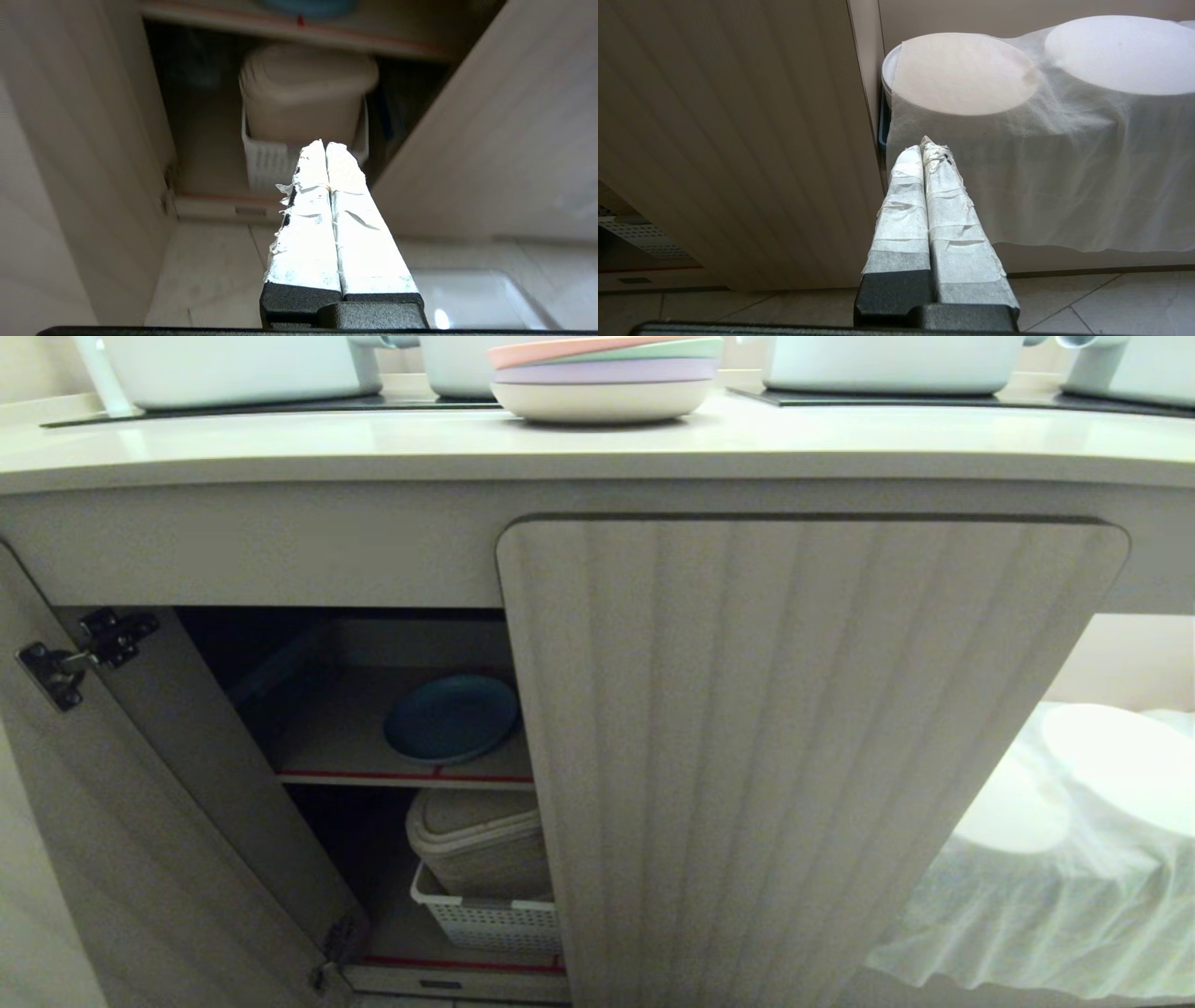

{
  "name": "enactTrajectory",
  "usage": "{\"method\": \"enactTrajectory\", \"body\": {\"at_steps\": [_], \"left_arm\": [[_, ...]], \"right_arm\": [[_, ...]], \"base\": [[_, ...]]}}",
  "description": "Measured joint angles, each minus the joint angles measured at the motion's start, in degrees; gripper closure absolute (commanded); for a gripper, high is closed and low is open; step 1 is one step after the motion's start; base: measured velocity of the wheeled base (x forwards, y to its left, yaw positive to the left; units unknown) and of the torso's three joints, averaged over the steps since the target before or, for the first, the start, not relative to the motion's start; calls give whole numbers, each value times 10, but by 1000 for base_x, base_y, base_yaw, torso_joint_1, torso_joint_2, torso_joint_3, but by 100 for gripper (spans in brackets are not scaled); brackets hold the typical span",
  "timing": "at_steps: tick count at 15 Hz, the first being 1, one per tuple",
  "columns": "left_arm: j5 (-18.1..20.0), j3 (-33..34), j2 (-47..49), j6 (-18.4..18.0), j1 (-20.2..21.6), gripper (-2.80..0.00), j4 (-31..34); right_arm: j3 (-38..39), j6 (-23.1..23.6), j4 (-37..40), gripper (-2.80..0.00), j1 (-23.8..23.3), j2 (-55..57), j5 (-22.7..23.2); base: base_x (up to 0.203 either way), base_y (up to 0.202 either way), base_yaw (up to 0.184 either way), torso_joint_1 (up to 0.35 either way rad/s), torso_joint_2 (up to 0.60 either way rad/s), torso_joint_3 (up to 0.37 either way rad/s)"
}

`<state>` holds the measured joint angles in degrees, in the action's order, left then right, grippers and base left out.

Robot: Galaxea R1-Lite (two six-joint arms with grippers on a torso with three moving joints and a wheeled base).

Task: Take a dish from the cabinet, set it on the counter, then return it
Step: Close the cabinet door

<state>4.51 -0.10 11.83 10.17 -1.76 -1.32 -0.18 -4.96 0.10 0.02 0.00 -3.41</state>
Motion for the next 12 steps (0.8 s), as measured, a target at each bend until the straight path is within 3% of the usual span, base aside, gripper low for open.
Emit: {"method": "enactTrajectory", "body": {"at_steps": [7,10,12], "left_arm": [[-3,0,-109,16,14,0,0],[-1,1,-116,66,14,0,2],[-2,1,-117,77,14,0,3]], "right_arm": [[0,0,0,0,0,0,0],[0,0,0,0,0,0,0],[0,0,0,0,0,0,0]], "base": [[0,0,0,0,0,0],[0,0,0,0,0,0],[0,0,0,0,0,0]]}}
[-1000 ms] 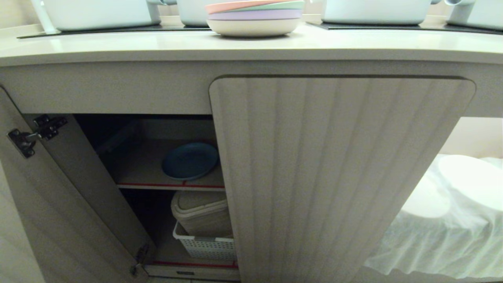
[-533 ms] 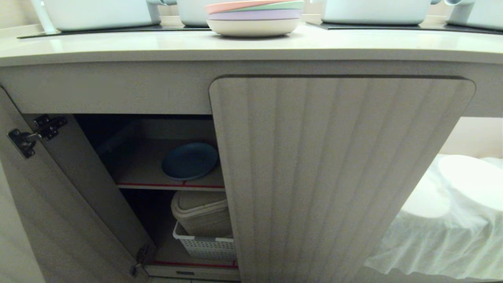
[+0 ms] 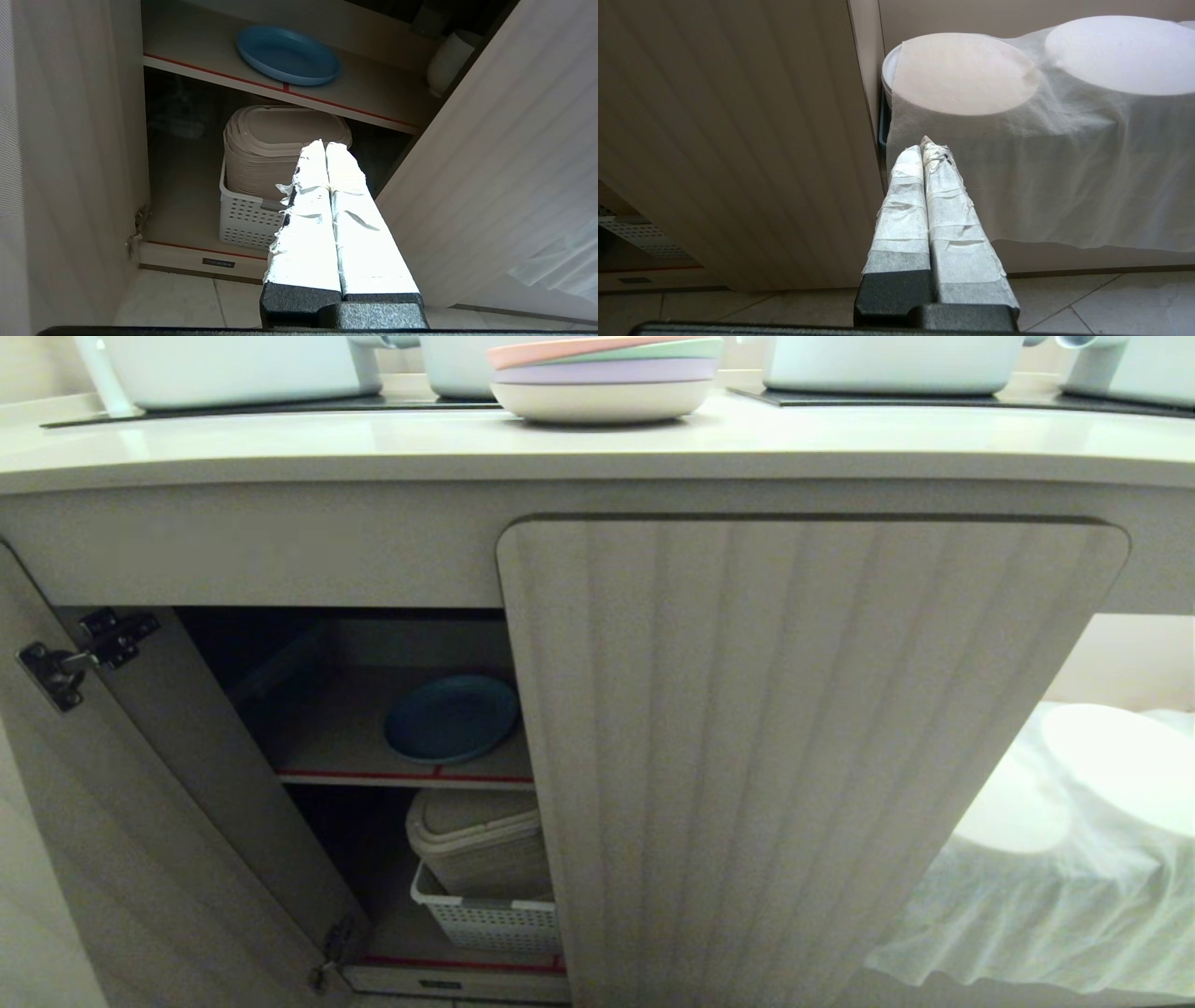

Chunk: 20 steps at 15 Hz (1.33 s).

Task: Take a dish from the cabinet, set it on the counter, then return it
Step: Close the cabinet door

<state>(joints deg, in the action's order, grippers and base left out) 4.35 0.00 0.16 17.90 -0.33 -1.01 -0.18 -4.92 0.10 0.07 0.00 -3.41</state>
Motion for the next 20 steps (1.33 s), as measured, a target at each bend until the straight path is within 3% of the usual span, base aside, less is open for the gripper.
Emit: {"method": "enactTrajectory", "body": {"at_steps": [3,5,8,10,11,20], "left_arm": [[-11,0,-1,-6,0,0,0],[-30,0,-1,-39,0,0,-2],[-46,0,-1,-152,0,0,0],[-28,0,-1,-238,0,0,14],[-22,0,-1,-259,0,0,16],[-26,0,-1,-255,0,0,18]], "right_arm": [[0,0,0,0,0,0,0],[0,0,0,0,0,0,0],[0,0,0,0,0,0,0],[0,0,0,0,0,0,0],[0,0,0,0,0,0,0],[0,0,0,0,0,0,0]], "base": [[0,0,0,0,0,0],[0,0,0,0,0,0],[0,0,0,0,0,0],[0,0,0,0,0,0],[0,0,0,0,0,0],[0,0,0,0,0,0]]}}
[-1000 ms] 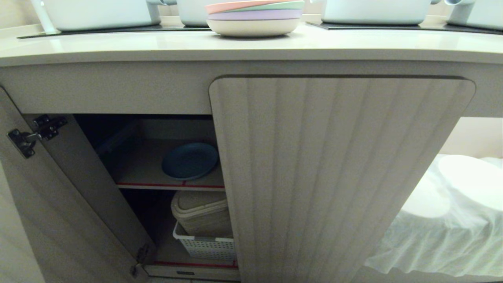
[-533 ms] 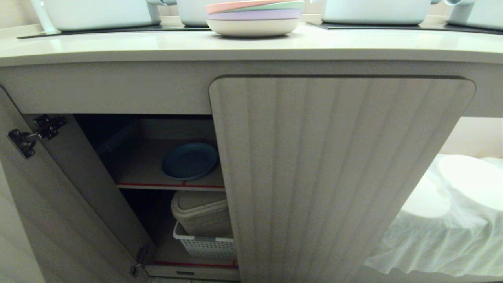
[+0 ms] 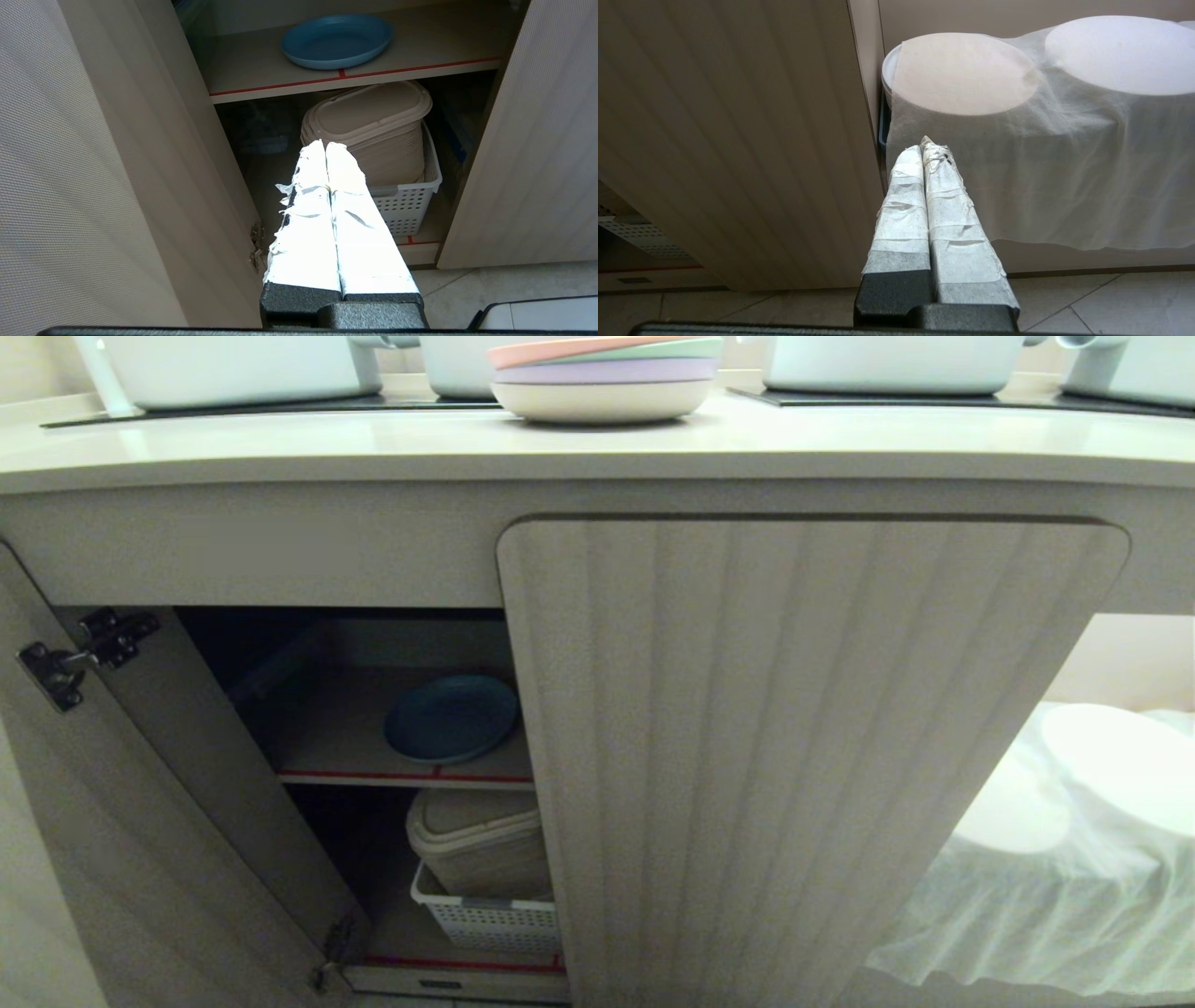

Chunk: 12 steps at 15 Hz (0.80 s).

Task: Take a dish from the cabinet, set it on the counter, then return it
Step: Close the cabinet door

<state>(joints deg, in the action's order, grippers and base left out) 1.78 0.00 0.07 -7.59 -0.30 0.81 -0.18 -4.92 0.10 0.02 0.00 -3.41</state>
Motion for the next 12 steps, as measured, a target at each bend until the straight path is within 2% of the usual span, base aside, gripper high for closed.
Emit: {"method": "enactTrajectory", "body": {"at_steps": [4,12], "left_arm": [[-2,0,0,21,0,0,0],[-4,0,0,25,0,0,0]], "right_arm": [[0,0,0,0,0,0,0],[0,0,0,0,0,0,0]], "base": [[0,0,0,0,0,0],[0,0,0,0,0,0]]}}
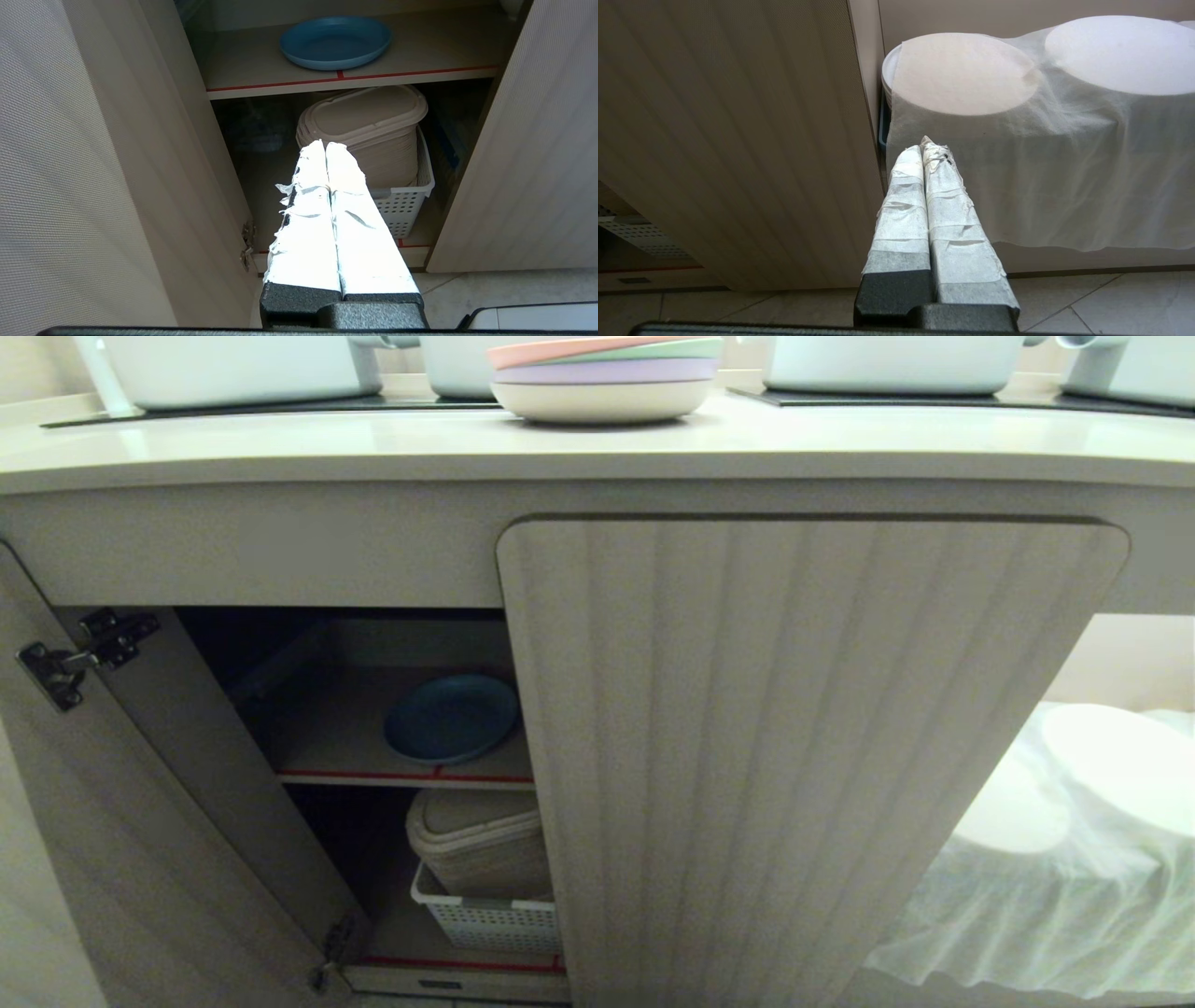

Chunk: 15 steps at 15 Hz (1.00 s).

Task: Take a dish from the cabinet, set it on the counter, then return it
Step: Close the cabinet door

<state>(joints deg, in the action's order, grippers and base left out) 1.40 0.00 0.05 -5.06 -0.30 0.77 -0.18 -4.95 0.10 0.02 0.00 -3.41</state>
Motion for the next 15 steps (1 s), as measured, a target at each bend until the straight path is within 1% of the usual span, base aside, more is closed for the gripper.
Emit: {"method": "enactTrajectory", "body": {"at_steps": [5,15], "left_arm": [[0,0,0,7,0,0,0],[3,0,0,6,0,0,0]], "right_arm": [[0,0,0,0,0,0,0],[0,0,0,0,0,0,0]], "base": [[0,0,0,0,0,0],[0,0,0,0,0,0]]}}
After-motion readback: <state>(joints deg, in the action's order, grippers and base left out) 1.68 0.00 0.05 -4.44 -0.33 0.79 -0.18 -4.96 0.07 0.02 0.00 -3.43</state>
